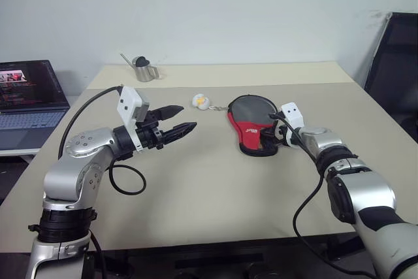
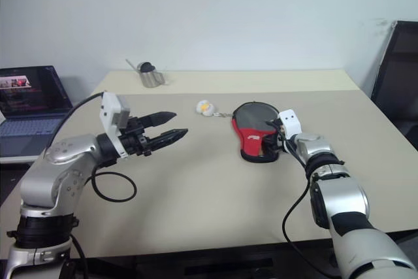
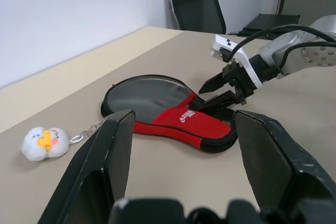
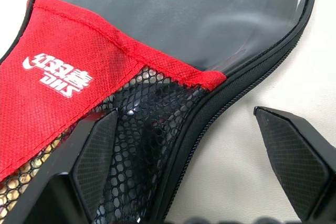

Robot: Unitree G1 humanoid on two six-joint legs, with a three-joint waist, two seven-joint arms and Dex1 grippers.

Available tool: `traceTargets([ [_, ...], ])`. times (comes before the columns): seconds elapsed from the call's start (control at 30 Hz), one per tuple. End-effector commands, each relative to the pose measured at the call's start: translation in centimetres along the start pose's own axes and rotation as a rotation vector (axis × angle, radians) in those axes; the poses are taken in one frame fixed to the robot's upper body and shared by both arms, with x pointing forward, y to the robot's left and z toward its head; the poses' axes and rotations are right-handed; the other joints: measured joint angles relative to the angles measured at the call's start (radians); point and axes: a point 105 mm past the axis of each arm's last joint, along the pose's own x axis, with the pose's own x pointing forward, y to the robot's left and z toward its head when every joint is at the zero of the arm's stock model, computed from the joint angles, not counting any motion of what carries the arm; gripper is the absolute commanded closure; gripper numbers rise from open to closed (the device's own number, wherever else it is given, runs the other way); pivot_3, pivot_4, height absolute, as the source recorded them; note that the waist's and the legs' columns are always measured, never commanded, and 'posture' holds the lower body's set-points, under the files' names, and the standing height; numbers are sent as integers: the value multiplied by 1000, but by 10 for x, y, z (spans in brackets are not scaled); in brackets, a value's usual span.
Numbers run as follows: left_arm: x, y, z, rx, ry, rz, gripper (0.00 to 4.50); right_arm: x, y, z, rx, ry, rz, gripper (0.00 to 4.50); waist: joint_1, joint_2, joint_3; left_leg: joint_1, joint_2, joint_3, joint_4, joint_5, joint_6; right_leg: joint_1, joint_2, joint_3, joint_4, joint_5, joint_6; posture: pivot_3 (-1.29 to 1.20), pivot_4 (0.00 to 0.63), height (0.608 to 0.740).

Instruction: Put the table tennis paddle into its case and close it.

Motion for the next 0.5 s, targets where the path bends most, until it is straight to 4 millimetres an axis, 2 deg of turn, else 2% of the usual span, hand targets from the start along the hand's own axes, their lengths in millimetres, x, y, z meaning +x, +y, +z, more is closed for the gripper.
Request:
traceTargets([
  [0.03,2,0,9,45,-20,-15,1246,8,17,-16,38,63,49,886,-2,0,0,1,0,0,0,0,0,1,0,0,0,0,0,0,150,740],
  [0.23,0,-3,4,45,0,-35,1246,11,21,-32,82,110,40,2839,-2,0,0,7,1,0,-1,0,0,6,1,1,0,-2,3,0,150,740],
  [0.43,-9,-4,-5,29,36,-36,1246,13,23,-40,90,129,39,4463,-2,-1,-1,9,1,2,-1,0,0,7,1,2,0,-2,3,0,150,740],
  [0.5,-13,-5,-10,22,54,-39,1246,13,25,-41,94,128,48,4463,-2,-2,-1,9,1,2,-2,0,0,7,1,2,0,-2,3,0,150,740],
])
